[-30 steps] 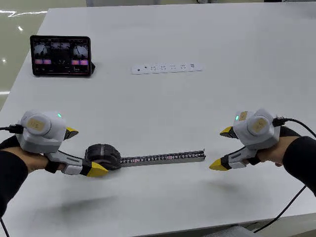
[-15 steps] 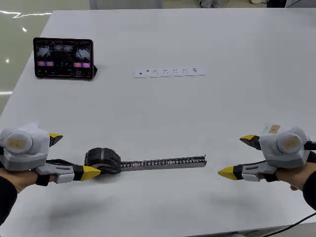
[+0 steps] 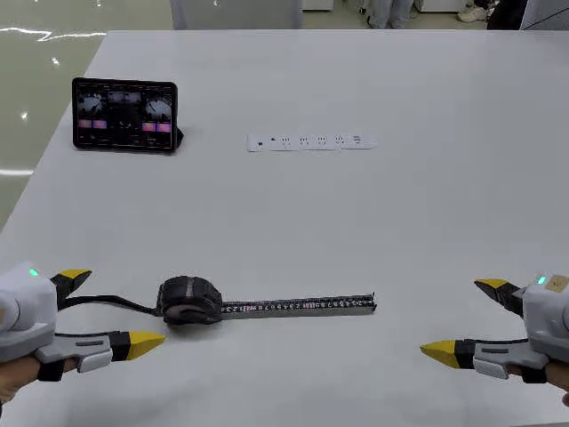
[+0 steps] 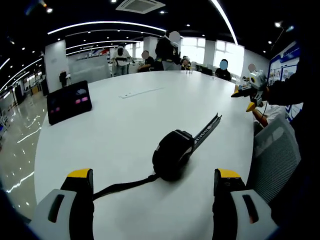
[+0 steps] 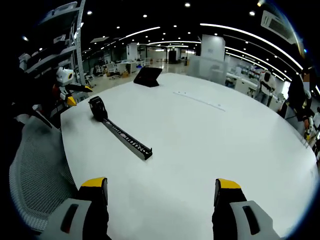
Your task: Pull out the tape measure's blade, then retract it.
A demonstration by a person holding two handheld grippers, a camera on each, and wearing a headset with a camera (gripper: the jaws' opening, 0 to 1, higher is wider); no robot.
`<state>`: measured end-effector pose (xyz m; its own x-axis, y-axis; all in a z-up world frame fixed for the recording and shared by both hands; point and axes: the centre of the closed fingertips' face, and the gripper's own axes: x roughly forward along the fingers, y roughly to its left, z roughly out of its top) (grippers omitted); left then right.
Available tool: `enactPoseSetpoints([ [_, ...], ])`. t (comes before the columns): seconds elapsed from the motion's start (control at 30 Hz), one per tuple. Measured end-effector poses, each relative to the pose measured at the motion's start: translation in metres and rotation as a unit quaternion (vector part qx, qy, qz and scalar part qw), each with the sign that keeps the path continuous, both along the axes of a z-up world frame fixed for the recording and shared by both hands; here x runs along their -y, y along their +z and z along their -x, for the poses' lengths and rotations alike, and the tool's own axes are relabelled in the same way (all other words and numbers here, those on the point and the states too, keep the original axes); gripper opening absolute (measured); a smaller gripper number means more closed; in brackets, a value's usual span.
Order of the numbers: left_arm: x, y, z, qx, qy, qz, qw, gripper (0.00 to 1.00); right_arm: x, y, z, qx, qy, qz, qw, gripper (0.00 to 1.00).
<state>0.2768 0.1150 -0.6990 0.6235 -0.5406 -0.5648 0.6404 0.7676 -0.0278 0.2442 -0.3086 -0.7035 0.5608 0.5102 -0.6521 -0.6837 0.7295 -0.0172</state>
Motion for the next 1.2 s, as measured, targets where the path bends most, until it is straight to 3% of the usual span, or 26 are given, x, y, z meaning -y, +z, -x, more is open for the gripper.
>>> enactPoseSetpoints([
  [0.13, -0.004, -0.004, 0.006, -0.003, 0.004, -0.004, 1.0, 0.99, -0.001, -0.004, 0.005, -0.005, 0.012, 0.005, 0.9999, 0.9],
  [0.33, -0.011, -0.009, 0.013, -0.01, 0.013, -0.001, 0.9999, 0.99, 0.009, -0.003, 0.007, -0.003, -0.001, 0.002, 1.0, 0.93],
  [0.47, -0.015, -0.007, 0.016, -0.01, 0.018, 0.002, 0.9998, 0.99, 0.014, -0.002, 0.011, 0.002, -0.004, 0.006, 1.0, 0.98],
  [0.77, -0.021, -0.005, 0.027, -0.01, 0.02, 0.009, 0.9997, 0.99, 0.017, 0.0, 0.025, 0.009, -0.008, -0.008, 0.9999, 0.99],
  [0.97, -0.028, -0.008, 0.027, -0.01, 0.031, 0.0, 0.9995, 0.99, 0.016, 0.004, 0.029, 0.007, -0.008, -0.012, 0.9999, 0.99],
  [1.2, -0.029, -0.002, 0.024, -0.001, 0.029, -0.006, 0.9996, 0.99, 0.021, 0.004, 0.031, 0.01, -0.014, -0.007, 0.9998, 0.99],
])
